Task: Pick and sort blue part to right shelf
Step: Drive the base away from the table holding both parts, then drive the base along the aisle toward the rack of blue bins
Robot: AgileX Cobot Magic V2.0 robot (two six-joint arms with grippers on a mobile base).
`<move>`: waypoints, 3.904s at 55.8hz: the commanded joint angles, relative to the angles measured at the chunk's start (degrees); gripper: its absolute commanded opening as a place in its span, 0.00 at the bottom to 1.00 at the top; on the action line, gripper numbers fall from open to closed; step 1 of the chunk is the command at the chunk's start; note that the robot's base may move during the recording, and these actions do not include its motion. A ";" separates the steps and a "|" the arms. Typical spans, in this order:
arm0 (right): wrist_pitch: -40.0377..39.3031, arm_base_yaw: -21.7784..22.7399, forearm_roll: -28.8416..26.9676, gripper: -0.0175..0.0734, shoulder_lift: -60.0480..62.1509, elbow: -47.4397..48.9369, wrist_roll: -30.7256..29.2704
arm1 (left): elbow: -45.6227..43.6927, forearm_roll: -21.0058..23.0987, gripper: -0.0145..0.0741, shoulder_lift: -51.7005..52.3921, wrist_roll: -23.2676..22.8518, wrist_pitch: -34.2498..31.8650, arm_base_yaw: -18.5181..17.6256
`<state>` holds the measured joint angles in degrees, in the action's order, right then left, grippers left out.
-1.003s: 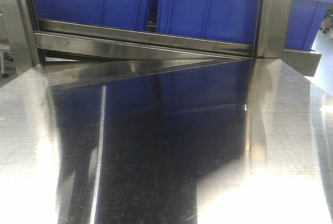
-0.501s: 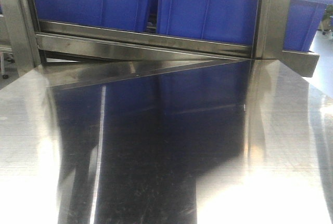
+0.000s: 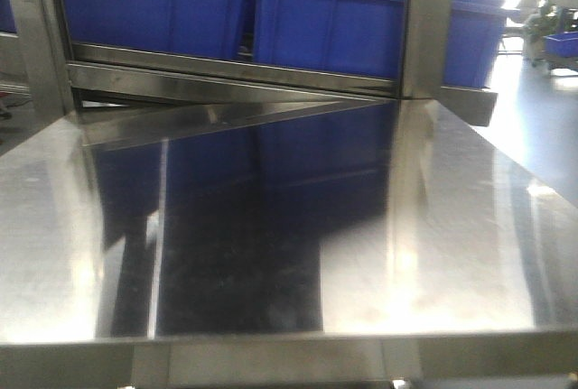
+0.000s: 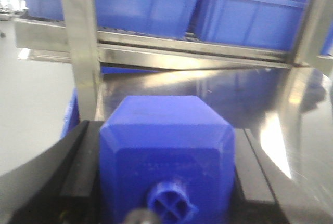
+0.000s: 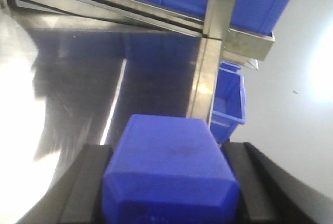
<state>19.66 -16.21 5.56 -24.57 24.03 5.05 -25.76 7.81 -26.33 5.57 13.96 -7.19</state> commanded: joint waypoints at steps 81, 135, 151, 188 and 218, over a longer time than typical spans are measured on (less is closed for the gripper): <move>-4.63 0.09 0.76 0.45 -0.18 1.61 -0.59 | -1.68 0.35 0.50 -0.32 -0.20 -5.31 -0.36; -4.51 0.09 0.76 0.45 -0.18 1.61 -0.59 | -1.68 0.35 0.50 -0.32 -0.20 -5.31 -0.36; -4.51 0.09 0.76 0.45 -0.18 1.61 -0.59 | -1.68 0.35 0.50 -0.32 -0.20 -5.31 -0.36; -4.45 0.09 0.76 0.45 -0.18 1.61 -0.59 | -1.68 0.35 0.50 -0.32 -0.20 -5.31 -0.36; -4.45 0.09 0.76 0.45 -0.18 1.61 -0.59 | -1.68 0.35 0.50 -0.32 -0.20 -5.31 -0.36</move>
<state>20.47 -16.21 5.67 -24.57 23.80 4.96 -25.76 7.81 -26.33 5.57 13.96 -7.19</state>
